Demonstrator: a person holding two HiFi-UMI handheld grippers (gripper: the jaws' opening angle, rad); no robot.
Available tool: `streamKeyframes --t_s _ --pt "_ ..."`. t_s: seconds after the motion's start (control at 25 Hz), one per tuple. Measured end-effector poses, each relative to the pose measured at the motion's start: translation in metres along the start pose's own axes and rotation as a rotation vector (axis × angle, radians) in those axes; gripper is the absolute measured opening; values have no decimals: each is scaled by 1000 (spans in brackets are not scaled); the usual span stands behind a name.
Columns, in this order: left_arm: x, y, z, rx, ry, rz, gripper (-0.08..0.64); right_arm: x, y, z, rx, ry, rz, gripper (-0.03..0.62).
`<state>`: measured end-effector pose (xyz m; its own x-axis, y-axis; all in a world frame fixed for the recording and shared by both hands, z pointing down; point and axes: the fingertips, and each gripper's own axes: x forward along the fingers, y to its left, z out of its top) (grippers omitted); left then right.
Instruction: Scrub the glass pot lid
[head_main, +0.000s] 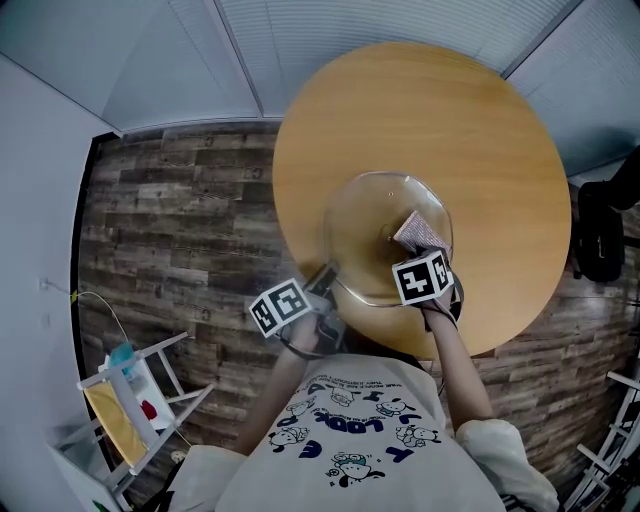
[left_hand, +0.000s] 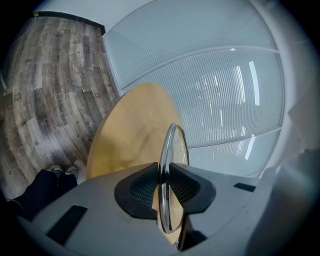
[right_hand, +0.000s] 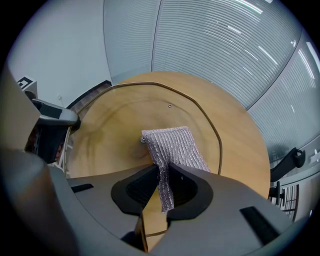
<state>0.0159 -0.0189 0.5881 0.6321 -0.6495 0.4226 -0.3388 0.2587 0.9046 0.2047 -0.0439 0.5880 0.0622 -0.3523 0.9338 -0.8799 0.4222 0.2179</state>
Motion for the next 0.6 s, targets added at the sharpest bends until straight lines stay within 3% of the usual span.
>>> streamKeyframes --t_s 0.6 --pt "0 2 -1 -17 -10 6 74 -7 10 -10 8 8 19 75"
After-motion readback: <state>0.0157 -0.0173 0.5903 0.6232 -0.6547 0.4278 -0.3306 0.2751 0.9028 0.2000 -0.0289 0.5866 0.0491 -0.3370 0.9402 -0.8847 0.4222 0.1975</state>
